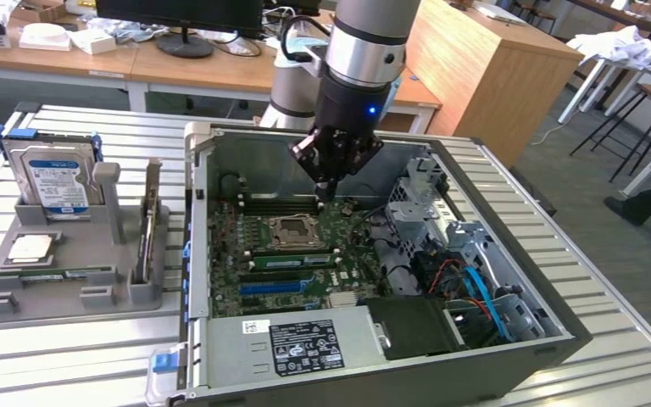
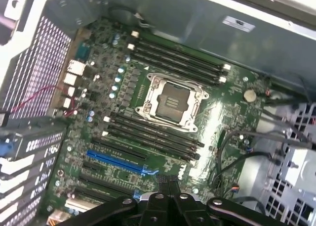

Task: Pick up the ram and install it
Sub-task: 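Press down the ram until it locks into place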

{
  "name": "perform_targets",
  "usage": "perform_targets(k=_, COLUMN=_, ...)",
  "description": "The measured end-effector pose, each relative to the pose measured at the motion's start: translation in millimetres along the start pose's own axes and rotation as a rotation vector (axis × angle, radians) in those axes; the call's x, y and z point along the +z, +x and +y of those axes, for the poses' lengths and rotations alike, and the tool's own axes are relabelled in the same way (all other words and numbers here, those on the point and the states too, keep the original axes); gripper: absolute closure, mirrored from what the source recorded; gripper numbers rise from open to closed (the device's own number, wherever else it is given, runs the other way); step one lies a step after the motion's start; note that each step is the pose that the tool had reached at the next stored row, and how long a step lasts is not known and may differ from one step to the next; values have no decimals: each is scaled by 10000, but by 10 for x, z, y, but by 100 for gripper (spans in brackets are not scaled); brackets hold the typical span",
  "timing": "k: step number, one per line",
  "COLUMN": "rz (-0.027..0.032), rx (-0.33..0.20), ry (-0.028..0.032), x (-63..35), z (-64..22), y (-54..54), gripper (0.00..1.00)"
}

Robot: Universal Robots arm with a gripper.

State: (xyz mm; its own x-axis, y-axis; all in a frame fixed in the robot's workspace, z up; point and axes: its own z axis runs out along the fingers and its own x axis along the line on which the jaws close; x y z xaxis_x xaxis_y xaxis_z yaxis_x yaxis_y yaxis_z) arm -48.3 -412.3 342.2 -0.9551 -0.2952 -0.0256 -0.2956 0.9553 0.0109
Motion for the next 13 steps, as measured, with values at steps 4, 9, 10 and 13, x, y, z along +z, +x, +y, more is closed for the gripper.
perform_targets(k=4, rz=-6, rx=621, ry=16, x=1, z=0, y=1, gripper=90)
perform_targets(k=9, rz=-16, rx=1404, ry=36, x=4, z=0, y=1, gripper=90)
perform_targets(k=10, rz=-17, rx=1552, ry=40, x=4, z=0, y=2, gripper=90)
perform_targets(k=13, rz=-22, rx=1960, ry=50, x=6, z=1, y=3, gripper=90)
